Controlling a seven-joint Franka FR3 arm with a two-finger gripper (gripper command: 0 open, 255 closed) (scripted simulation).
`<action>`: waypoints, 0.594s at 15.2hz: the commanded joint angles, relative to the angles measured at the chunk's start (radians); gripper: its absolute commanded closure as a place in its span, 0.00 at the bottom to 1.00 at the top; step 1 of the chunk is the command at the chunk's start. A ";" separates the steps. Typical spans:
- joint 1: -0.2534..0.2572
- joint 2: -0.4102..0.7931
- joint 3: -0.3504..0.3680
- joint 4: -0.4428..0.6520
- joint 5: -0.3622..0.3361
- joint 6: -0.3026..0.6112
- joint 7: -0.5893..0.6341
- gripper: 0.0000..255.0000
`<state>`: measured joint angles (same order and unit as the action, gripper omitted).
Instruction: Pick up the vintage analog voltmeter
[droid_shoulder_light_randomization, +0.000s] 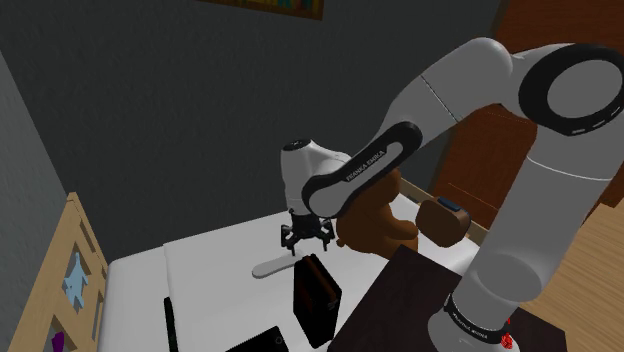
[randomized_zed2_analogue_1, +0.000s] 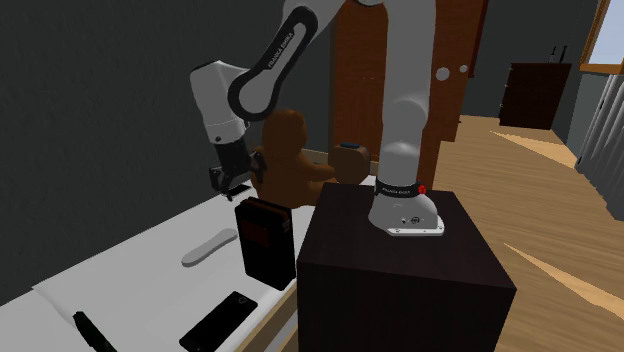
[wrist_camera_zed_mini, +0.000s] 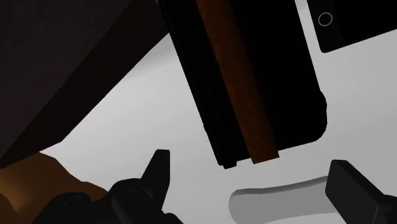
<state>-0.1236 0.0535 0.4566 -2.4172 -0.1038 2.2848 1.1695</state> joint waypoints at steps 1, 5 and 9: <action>0.005 0.041 0.000 0.006 -0.022 0.028 0.037 0.00; 0.009 0.093 -0.009 0.000 -0.061 0.078 0.066 0.00; 0.011 0.113 -0.014 0.000 -0.076 0.095 0.076 1.00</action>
<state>-0.1128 0.1620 0.4436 -2.4187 -0.1769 2.3786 1.2441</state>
